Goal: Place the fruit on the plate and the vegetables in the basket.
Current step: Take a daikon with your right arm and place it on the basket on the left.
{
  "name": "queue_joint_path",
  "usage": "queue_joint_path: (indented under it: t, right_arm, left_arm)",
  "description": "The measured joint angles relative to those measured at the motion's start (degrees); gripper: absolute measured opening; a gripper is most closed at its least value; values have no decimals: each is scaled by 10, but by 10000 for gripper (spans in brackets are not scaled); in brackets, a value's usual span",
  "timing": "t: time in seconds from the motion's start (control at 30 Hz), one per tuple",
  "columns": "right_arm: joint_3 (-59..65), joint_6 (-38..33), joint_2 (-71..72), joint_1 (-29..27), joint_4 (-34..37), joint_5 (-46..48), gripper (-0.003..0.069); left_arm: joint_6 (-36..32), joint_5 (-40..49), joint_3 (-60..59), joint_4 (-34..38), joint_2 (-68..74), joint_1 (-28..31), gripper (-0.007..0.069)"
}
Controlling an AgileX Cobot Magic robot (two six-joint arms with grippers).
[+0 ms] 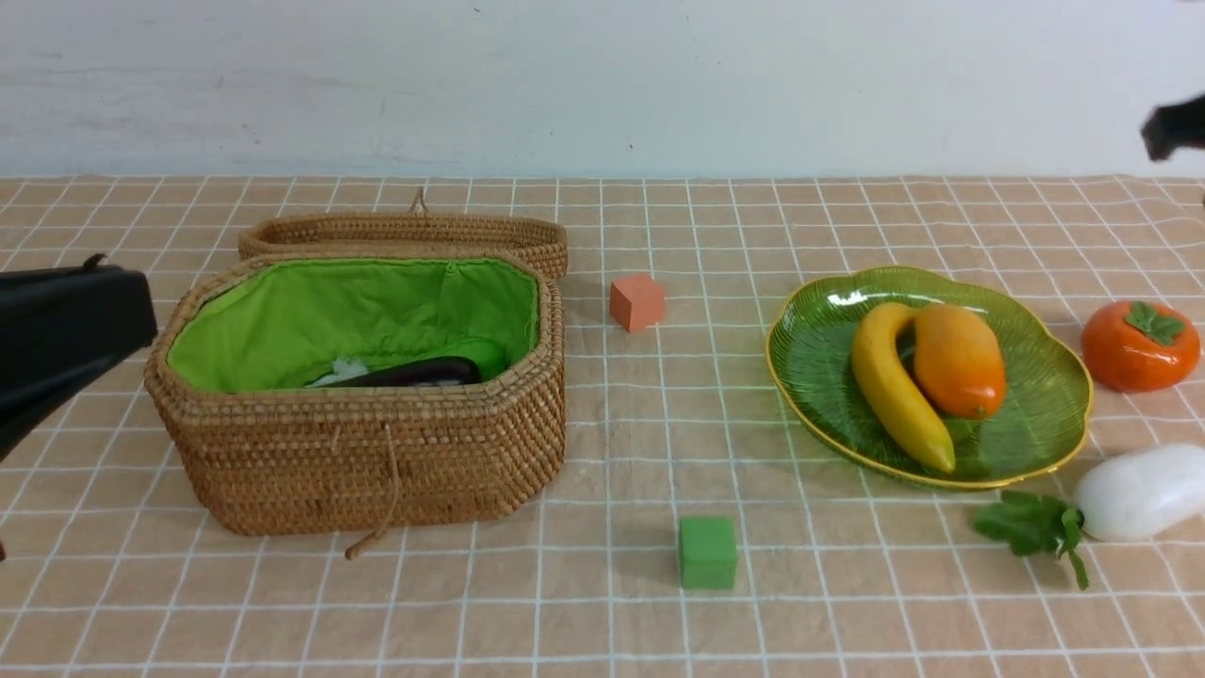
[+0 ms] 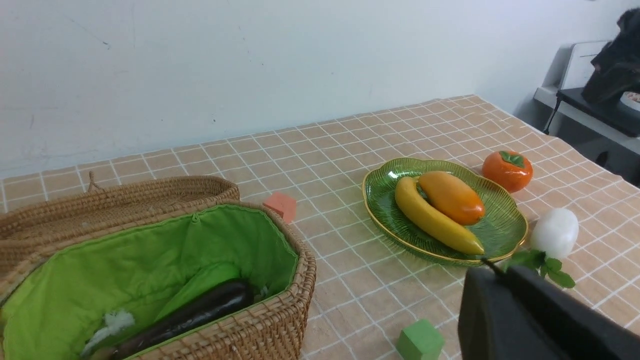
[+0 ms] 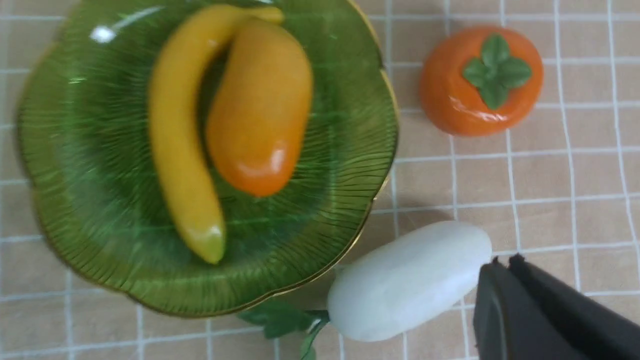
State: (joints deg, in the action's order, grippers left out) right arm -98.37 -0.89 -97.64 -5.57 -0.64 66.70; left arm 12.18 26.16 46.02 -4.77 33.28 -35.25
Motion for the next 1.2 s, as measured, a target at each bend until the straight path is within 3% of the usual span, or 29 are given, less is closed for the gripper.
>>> queue_joint_path:
  t: [0.17, 0.33, 0.37, 0.4, 0.47, 0.8, 0.97, 1.2]
  right_arm:
    - [18, -10, -45, -52, 51, -71, 114]
    - [19, 2, -127, -102, 90, -172, 414]
    - [19, 4, -129, -104, 92, -176, 425]
    - [19, 9, -157, -124, 116, -179, 510]
    - [19, 3, -176, -143, 140, -164, 555]
    - [33, 9, -187, -155, 206, 21, 561]
    - [97, 61, -177, -139, 185, 17, 557]
    - [156, 112, -177, -130, 199, -99, 561]
  left_arm:
    - [-2, 0, 0, 2, 0, 0, 24]
    - [-4, 0, 0, 5, 0, 0, 21]
    - [-4, 0, 0, 5, 0, 0, 20]
    - [-4, 0, 0, 6, 0, 0, 17]
    - [-4, 0, 0, 6, 0, 0, 17]
    - [-4, 0, 0, 6, 0, 0, 8]
    - [-4, 0, 0, 6, 0, 0, 3]
    - [-4, 0, -3, 6, 0, 0, 1]
